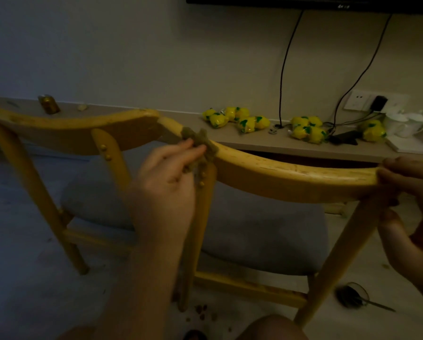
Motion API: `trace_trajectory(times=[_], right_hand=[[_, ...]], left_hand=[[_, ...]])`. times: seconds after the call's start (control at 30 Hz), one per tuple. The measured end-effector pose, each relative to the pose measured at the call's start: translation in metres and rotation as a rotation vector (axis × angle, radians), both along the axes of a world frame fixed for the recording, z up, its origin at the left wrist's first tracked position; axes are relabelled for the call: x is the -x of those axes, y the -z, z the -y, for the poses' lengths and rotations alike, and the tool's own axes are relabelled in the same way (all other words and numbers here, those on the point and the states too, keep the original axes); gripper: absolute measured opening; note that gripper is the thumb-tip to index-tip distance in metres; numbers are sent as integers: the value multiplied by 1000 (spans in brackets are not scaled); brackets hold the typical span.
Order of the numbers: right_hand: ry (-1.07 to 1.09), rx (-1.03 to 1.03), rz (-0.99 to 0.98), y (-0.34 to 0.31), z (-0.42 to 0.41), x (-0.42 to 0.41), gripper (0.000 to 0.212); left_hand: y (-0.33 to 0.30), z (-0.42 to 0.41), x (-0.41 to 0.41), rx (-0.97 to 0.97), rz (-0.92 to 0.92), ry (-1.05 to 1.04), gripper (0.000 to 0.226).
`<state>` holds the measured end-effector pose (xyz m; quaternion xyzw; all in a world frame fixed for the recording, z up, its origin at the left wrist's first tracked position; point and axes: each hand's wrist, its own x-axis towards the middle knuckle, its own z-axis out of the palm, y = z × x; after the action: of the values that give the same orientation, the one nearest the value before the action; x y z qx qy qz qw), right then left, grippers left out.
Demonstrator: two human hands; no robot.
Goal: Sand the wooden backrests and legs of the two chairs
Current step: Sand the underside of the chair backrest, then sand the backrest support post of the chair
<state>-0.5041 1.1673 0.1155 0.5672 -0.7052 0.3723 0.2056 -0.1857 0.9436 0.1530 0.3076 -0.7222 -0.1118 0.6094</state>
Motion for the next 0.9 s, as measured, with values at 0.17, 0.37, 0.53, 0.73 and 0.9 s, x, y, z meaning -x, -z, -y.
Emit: trace_trajectory(times=[0.17, 0.37, 0.53, 0.73, 0.9], right_hand=[[9, 56, 6, -17, 4, -29, 50], [107, 3, -39, -46, 0, -62, 51], [125, -61, 40, -73, -5, -83, 51], [-26, -183, 88, -102, 1, -143, 47], [-357, -261, 698, -109, 43, -210, 49]], left_hand=[[-4, 18, -7, 0, -7, 69, 49], [10, -9, -8, -31, 103, 100, 40], [-13, -19, -20, -61, 69, 156, 40], [-35, -54, -37, -472, -176, 476, 37], [-31, -64, -46, -770, -153, 777, 31]])
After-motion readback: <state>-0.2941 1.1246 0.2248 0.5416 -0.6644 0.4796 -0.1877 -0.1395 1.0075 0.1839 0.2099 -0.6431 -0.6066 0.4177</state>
